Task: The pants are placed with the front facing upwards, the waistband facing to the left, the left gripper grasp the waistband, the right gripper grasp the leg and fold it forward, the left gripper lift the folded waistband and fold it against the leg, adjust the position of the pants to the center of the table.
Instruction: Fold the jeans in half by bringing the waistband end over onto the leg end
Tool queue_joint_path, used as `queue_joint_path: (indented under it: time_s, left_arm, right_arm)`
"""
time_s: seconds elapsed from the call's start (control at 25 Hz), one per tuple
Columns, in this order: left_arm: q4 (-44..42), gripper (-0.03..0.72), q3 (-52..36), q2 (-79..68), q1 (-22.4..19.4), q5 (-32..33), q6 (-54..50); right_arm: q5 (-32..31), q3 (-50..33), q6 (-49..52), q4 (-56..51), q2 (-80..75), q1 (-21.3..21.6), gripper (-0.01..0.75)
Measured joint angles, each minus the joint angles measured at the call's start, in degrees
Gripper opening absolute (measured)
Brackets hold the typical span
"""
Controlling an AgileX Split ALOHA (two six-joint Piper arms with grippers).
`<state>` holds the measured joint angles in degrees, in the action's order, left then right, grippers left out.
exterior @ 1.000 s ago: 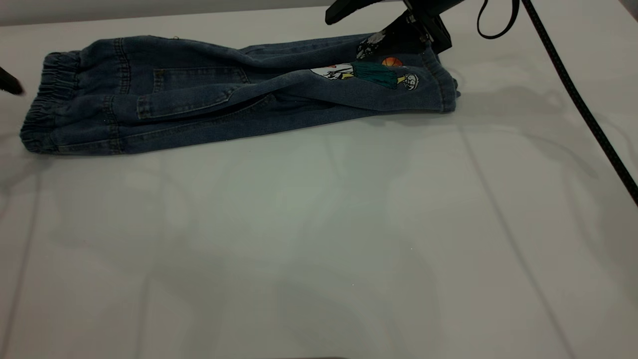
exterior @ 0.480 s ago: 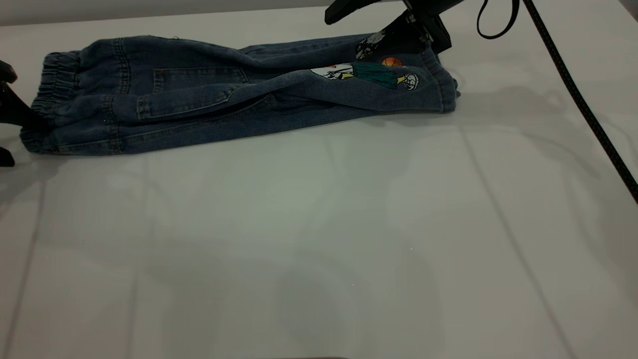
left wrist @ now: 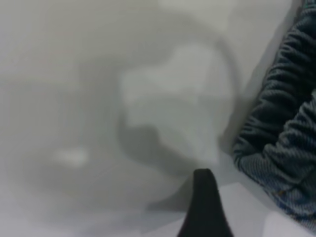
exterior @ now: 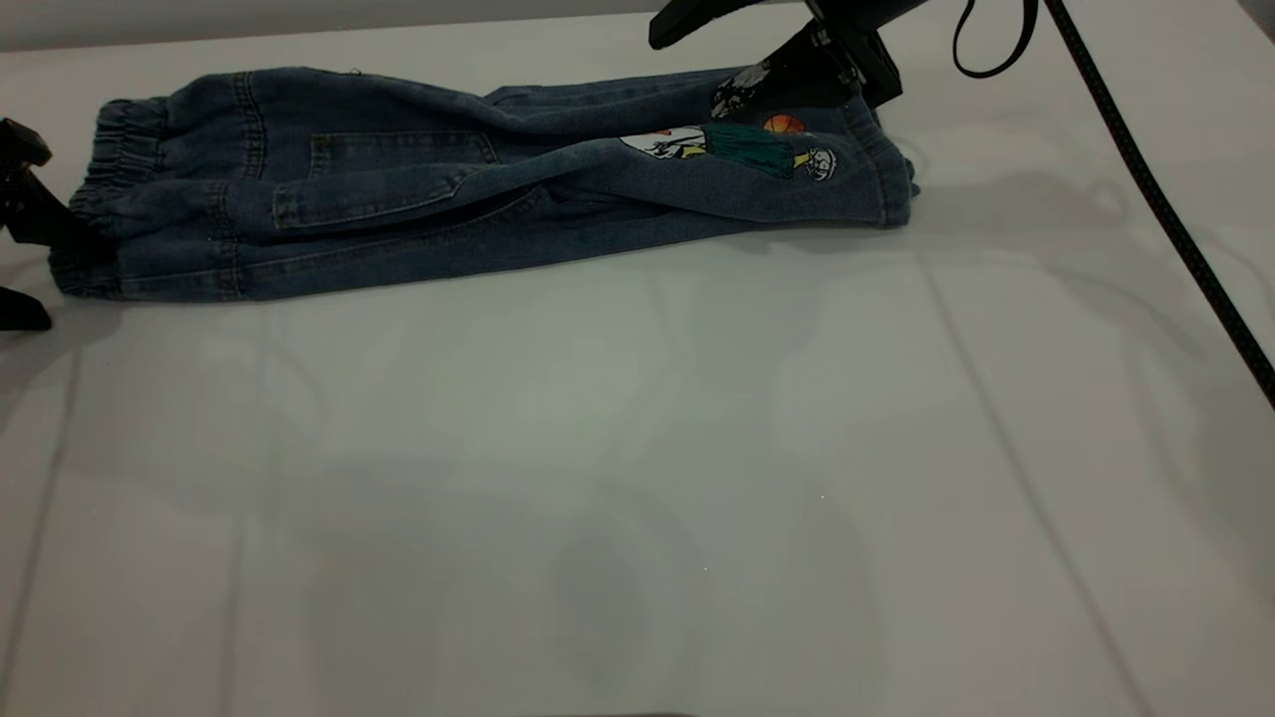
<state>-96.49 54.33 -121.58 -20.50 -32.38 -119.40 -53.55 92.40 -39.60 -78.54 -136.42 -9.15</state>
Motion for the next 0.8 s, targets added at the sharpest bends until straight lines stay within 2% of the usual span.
queue_joint_path:
  time_s: [0.24, 0.36, 0.56, 0.6, 0.8]
  left_arm:
    - [0.8, 0.47, 0.4, -0.6, 0.2, -0.5, -0.9]
    - [2.3, 0.375, 0.4, -1.5, 0.2, -1.1, -1.2]
    - [5.3, 0.112, 0.5, -2.6, 0.2, -2.2, -1.0]
    - [5.5, 0.078, 0.5, -2.6, 0.2, -2.2, -0.4]
    - [5.5, 0.062, 0.4, -1.1, 0.2, -2.1, 1.6]
  right_arm:
    - [0.0, 0.0, 0.0, 0.0, 0.0, 0.0, 0.431]
    - [0.0, 0.0, 0.0, 0.0, 0.0, 0.0, 0.431]
    - [0.0, 0.0, 0.0, 0.0, 0.0, 0.0, 0.431]
    - [0.0, 0.0, 0.0, 0.0, 0.0, 0.0, 0.431]
    - [-0.6, 0.0, 0.0, -0.2, 0.0, 0.0, 0.431]
